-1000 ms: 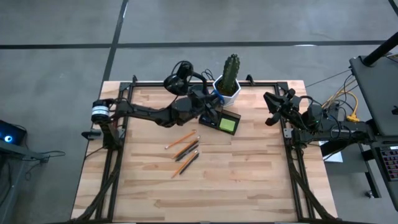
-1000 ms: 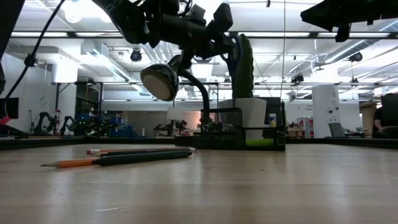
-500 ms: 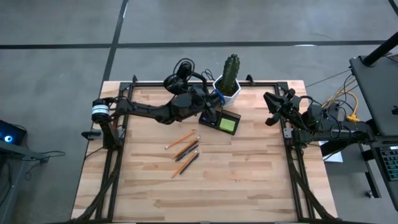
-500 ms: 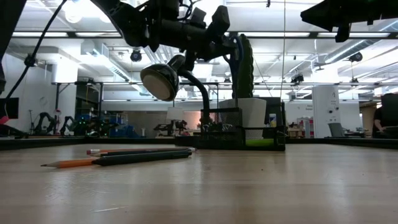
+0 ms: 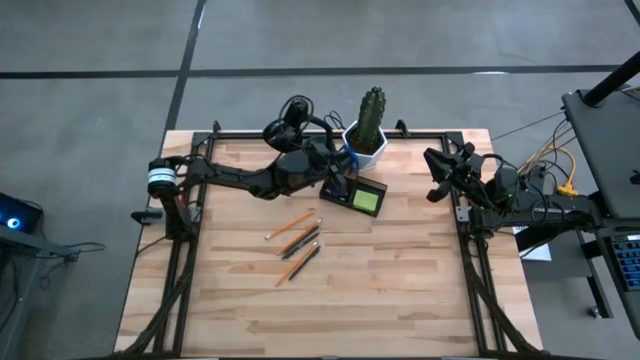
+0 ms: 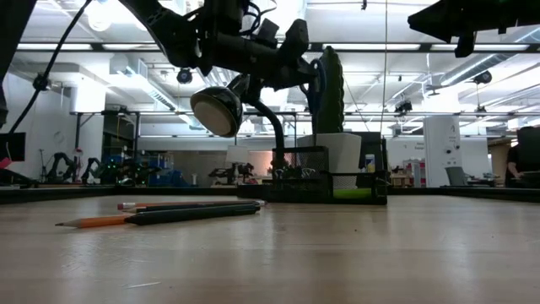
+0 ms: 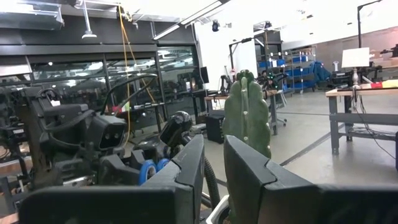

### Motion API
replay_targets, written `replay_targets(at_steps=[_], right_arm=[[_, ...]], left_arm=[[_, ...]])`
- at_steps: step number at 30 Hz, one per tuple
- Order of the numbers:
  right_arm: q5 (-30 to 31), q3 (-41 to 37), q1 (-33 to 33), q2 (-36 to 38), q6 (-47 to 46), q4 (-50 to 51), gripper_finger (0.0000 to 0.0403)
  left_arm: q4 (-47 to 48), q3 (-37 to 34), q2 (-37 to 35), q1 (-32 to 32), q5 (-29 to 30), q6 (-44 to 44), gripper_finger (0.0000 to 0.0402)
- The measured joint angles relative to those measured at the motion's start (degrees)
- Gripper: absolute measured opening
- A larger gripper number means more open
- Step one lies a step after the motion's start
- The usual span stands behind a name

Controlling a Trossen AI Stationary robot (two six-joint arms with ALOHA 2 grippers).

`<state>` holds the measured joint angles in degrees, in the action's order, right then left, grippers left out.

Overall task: Pick and place office supplies into organizer
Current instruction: Put the blue scissors into the black desk organizer

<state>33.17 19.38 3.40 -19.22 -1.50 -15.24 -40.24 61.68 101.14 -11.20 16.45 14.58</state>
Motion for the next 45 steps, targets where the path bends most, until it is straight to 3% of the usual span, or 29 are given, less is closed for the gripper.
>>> replay_targets(at_steps=[8, 20, 29, 36, 45], right_arm=[[0.0, 0.0, 0.0, 0.0, -0.02, 0.0, 0.0053], [0.0, 0.0, 0.0, 0.01, 0.0, 0.0, 0.0053], [0.0, 0.0, 0.0, 0.0, 0.0, 0.0, 0.0053], [0.0, 0.0, 0.0, 0.0, 0.0, -0.01, 0.0053], [0.0, 0.0, 0.0, 0.02, 0.0, 0.0, 0.0053]], left_arm=[[2.29, -0.08, 0.0, -0.11, 0.71, -0.15, 0.0068], [3.41, -0.06, 0.0, 0.01, 15.31, 1.65, 0.0068], [3.58, -0.12, 0.0, 0.04, 14.91, 1.54, 0.0068], [4.89, -0.17, 0.0, 0.07, 8.61, 1.54, 0.0068], [9.94, -0.23, 0.0, 0.07, 7.83, 1.58, 0.0068]])
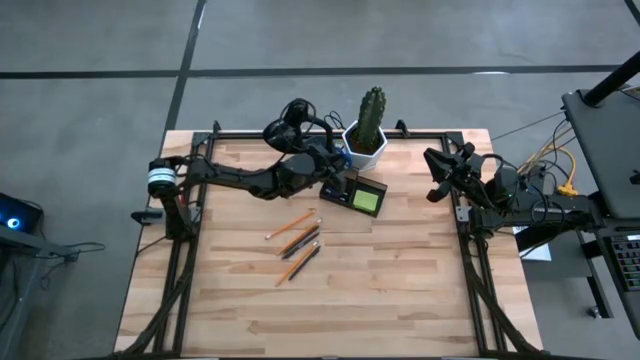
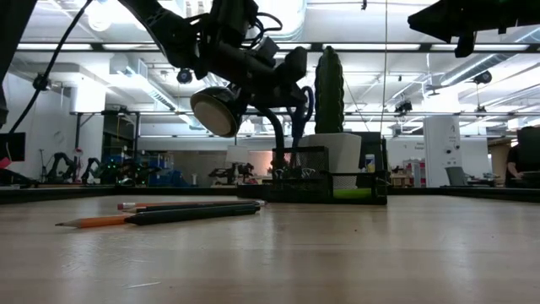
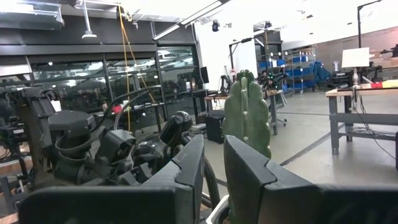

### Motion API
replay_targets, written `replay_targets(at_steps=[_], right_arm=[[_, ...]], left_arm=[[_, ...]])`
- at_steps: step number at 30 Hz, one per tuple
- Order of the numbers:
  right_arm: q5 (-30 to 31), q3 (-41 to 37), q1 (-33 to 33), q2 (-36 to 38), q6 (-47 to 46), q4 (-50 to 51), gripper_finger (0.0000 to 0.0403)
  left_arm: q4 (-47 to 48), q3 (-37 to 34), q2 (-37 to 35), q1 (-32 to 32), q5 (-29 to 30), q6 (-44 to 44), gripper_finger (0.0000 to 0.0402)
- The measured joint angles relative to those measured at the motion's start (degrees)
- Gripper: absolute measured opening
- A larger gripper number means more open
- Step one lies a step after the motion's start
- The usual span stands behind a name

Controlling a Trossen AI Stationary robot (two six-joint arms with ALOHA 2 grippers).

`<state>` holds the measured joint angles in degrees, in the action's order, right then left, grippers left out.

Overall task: Pick and place office supplies into organizer
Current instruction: Put the blue scissors into the black desk organizer

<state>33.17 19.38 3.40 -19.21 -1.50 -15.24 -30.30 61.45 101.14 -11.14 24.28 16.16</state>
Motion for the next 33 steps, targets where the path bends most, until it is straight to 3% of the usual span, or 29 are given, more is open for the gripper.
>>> replay_targets(at_steps=[33], right_arm=[[0.0, 0.0, 0.02, -0.01, 0.0, 0.04, 0.0053]], left_arm=[[3.43, -2.51, -0.09, 0.0, -0.06, 0.13, 0.0068]])
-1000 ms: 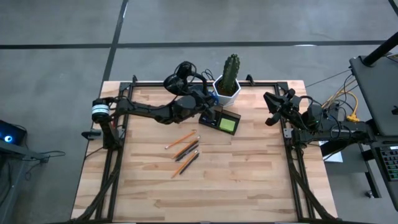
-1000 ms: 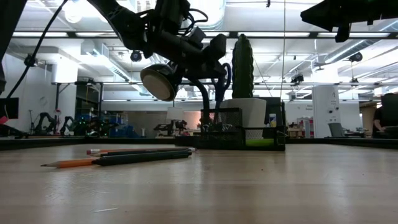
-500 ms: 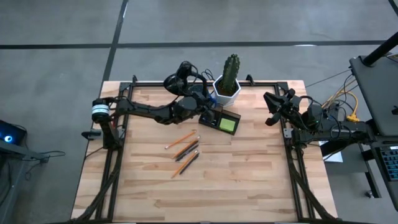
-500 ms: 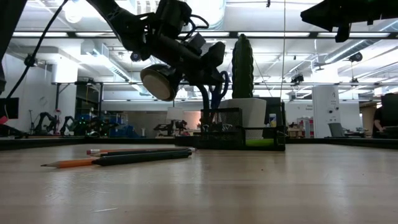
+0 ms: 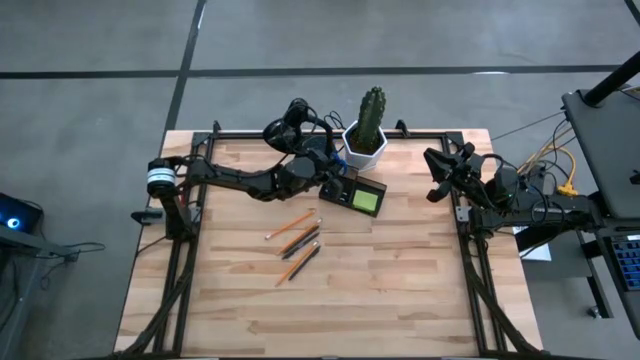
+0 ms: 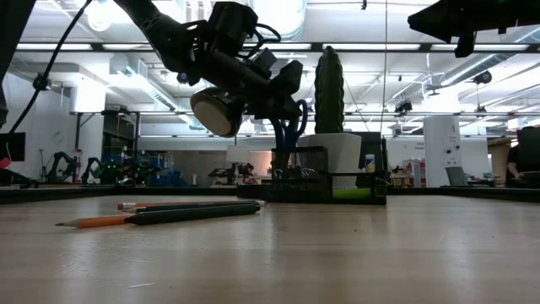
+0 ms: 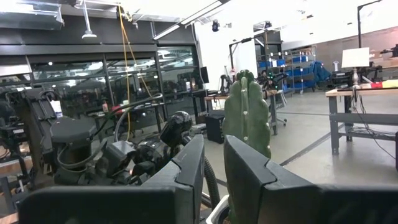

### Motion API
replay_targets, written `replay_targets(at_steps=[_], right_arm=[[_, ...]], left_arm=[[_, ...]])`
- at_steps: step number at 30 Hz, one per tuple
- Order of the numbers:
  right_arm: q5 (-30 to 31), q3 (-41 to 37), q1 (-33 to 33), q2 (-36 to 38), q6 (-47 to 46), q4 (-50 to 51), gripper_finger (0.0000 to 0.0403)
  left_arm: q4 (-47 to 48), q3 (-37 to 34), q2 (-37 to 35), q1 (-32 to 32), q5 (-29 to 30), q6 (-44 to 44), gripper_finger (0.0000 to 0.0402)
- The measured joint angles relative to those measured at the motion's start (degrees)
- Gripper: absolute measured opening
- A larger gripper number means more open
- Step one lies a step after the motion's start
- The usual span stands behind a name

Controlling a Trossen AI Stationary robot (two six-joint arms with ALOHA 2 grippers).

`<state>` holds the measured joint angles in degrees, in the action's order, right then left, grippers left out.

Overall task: Pick and place office supplies into organizer
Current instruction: Put the blue scissors into the black desk organizer

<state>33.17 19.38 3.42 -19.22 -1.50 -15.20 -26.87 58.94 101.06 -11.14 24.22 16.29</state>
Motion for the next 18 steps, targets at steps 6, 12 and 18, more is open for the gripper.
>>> replay_targets(at_steps=[6, 12, 18], right_arm=[[0.0, 0.0, -0.02, -0.02, -0.02, 0.0, 0.0053], [0.0, 0.0, -0.02, -0.02, -0.02, -0.01, 0.0053], [0.0, 0.0, -0.02, -0.02, -0.85, 0.0, 0.0053]], left_arm=[[0.26, 0.15, 0.0, 0.0, 0.01, -0.01, 0.0072], [1.12, -0.09, 0.07, 0.0, 0.07, -0.17, 0.0105], [0.83, -0.11, 0.11, 0.0, 0.07, -0.15, 0.0124]])
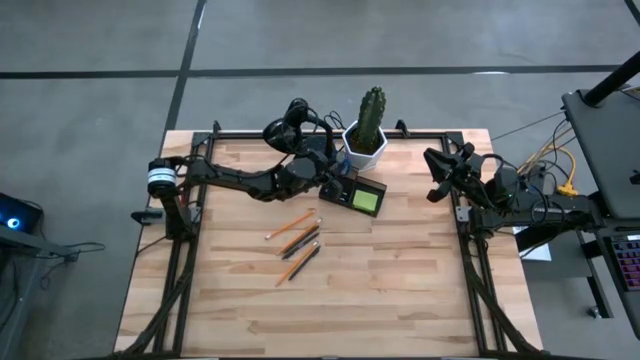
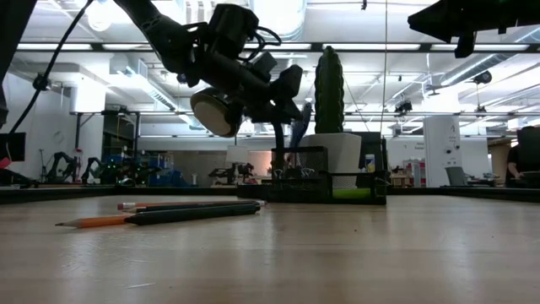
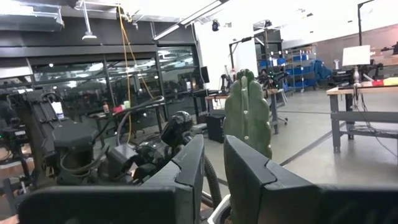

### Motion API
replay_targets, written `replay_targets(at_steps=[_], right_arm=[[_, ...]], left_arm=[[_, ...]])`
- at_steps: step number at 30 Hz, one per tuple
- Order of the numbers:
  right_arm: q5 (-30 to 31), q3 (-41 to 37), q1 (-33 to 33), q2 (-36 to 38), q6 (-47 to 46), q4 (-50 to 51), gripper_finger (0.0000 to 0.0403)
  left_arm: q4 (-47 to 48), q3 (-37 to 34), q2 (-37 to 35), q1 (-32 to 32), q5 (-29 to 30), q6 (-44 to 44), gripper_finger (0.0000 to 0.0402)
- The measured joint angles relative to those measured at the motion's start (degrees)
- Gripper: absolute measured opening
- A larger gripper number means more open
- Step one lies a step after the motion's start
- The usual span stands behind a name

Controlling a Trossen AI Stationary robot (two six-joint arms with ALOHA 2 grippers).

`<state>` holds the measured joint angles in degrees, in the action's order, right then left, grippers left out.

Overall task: Pick and place office supplies into organizer
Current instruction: Put the blue scissors into the black desk organizer, then put the top orange pencil into the black desk organizer

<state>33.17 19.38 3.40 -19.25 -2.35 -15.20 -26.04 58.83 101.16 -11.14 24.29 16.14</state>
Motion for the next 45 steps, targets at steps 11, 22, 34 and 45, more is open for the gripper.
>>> replay_targets(at_steps=[11, 22, 34, 45], right_arm=[[0.0, 0.0, 0.0, 0.0, -0.53, 0.0, 0.0053], [0.0, 0.0, 0.0, -0.02, -0.6, 0.0, 0.0053], [0.0, 0.0, 0.0, -0.04, -0.46, 0.0, 0.0053], [0.0, 0.0, 0.01, -0.04, -0.2, 0.02, 0.0053]], left_arm=[[-0.37, 0.17, 0.0, 0.0, -0.02, 0.04, 0.0126], [-0.45, 0.43, 0.0, 0.0, -1.76, 0.21, 0.0126], [-0.43, 0.74, -0.17, 0.08, -15.38, 4.55, 0.0126], [7.05, 0.87, -2.43, 3.07, -19.26, 4.68, 0.0126]])
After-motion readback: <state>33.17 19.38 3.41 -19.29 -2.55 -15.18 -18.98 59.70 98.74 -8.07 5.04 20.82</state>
